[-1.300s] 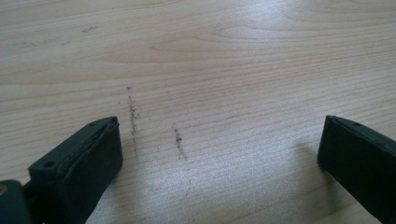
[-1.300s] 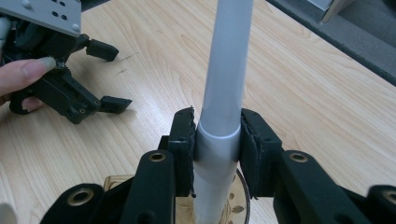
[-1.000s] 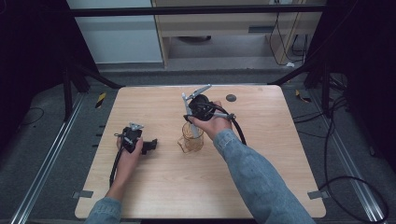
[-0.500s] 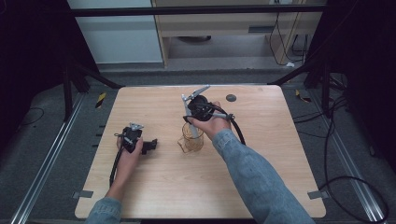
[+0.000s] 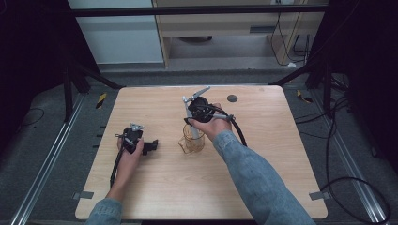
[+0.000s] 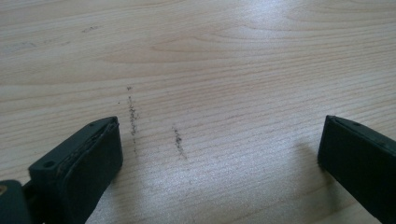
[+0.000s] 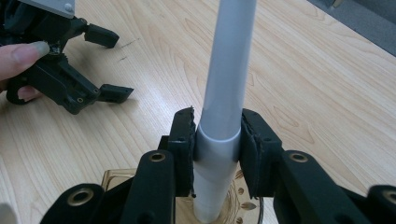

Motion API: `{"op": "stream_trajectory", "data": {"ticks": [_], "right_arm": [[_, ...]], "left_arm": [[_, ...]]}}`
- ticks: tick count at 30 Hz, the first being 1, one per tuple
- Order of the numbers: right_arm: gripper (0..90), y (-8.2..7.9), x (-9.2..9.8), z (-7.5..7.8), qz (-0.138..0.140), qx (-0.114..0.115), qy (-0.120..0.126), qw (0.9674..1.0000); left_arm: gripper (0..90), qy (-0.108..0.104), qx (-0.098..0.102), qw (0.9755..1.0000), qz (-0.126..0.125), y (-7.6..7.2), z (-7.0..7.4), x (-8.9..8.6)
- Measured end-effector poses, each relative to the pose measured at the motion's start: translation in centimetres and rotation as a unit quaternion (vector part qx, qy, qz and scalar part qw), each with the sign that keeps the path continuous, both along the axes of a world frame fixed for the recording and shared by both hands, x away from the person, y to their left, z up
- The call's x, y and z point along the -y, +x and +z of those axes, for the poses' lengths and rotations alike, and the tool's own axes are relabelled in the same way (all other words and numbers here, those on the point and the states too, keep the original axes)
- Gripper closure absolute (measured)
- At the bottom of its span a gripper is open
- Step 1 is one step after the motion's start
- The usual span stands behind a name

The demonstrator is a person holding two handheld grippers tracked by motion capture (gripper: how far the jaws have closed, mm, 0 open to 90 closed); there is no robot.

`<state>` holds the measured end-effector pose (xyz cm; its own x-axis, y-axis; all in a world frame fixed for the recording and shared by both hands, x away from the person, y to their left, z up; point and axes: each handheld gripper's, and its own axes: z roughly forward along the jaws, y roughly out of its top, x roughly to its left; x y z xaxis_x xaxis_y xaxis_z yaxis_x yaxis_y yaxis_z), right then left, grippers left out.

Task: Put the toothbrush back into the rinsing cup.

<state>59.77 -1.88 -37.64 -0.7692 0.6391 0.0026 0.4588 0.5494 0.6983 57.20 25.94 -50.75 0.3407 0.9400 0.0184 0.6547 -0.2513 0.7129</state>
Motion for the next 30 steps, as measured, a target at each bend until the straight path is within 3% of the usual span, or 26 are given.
{"op": "stream_trajectory", "data": {"ticks": [14, 30], "right_arm": [[67.9, 0.13, -0.25, -0.25, 0.002, -0.007, -0.004, 1.0], [67.3, 0.56, -0.74, -0.65, -0.004, -0.002, 0.01, 0.9999]], "left_arm": [[0.0, 0.0, 0.0, 1.0, 0.0, 0.0, 0.0, 0.0], [0.0, 0.0, 0.0, 1.0, 0.0, 0.0, 0.0, 0.01]]}}
